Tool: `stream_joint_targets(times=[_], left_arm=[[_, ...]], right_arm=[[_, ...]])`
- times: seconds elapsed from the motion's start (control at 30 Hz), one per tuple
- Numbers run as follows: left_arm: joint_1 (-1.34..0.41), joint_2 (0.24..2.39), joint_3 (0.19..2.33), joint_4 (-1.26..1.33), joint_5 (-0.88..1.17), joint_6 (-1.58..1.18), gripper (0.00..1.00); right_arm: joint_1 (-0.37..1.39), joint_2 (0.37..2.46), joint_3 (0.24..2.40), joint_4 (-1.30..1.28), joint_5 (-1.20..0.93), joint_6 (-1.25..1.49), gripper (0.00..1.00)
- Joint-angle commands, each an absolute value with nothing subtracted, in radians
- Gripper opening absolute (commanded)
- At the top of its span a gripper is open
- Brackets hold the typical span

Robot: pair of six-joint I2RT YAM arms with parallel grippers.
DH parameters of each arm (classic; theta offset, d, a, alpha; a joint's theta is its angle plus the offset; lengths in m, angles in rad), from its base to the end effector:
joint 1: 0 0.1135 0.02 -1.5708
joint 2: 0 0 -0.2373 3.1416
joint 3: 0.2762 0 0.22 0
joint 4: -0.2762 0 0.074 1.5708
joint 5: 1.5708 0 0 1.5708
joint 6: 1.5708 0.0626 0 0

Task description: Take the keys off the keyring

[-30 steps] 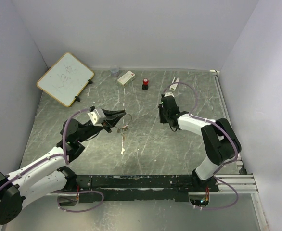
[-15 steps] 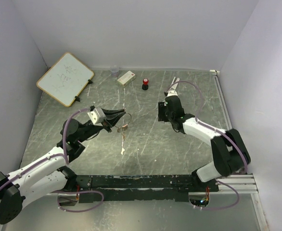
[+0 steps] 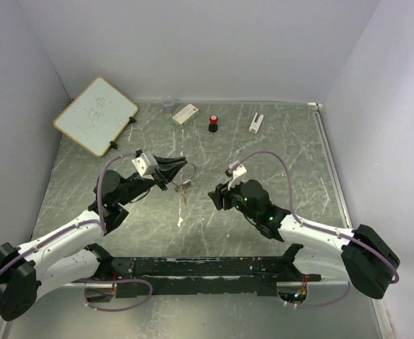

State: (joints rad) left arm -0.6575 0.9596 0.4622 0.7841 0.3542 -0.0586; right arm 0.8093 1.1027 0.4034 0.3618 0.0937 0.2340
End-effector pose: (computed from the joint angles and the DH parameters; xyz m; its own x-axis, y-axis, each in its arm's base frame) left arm 0.1654 -0.1552 0.2971 0.1745 -0.2041 -0.9633 0.8482 0.5280 0.0417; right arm 0.1713 0.1712 0.1898 -0.3752 -0.0590 -0.9251 -0.5887 0.7860 0.1887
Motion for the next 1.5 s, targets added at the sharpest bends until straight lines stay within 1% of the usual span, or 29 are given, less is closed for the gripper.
stream_joint_targets(times=[0.0,0.3,0.43,1.07,1.17,1.23,1.33,1.37,1.47], left_arm=[[-0.661,0.979,0.522,0.851,0.314,-0.103,0.07],[-0.662,0.985,0.513,0.927,0.238,-0.147,0.07],[-0.660,0.985,0.507,0.945,0.227,-0.157,0.07],[-0.661,1.001,0.462,1.020,0.218,-0.234,0.07],[-0.660,1.001,0.457,1.023,0.214,-0.236,0.07],[-0.661,1.000,0.456,1.020,0.209,-0.234,0.07],[-0.661,0.993,0.452,1.021,0.200,-0.226,0.07],[-0.661,0.992,0.451,1.020,0.196,-0.223,0.07],[-0.661,0.994,0.452,1.025,0.195,-0.225,0.07]], right_arm=[[0.872,1.079,0.350,0.611,0.125,0.244,0.49],[1.033,1.200,0.410,0.735,0.197,0.128,0.48],[1.070,1.247,0.437,0.762,0.227,0.098,0.48],[1.088,1.353,0.510,0.833,0.291,0.024,0.48],[1.088,1.367,0.513,0.847,0.293,0.023,0.44],[1.088,1.368,0.513,0.847,0.289,0.026,0.38],[1.088,1.354,0.505,0.835,0.289,0.034,0.26],[1.088,1.347,0.500,0.832,0.293,0.037,0.24],[1.088,1.328,0.482,0.831,0.301,0.048,0.24]])
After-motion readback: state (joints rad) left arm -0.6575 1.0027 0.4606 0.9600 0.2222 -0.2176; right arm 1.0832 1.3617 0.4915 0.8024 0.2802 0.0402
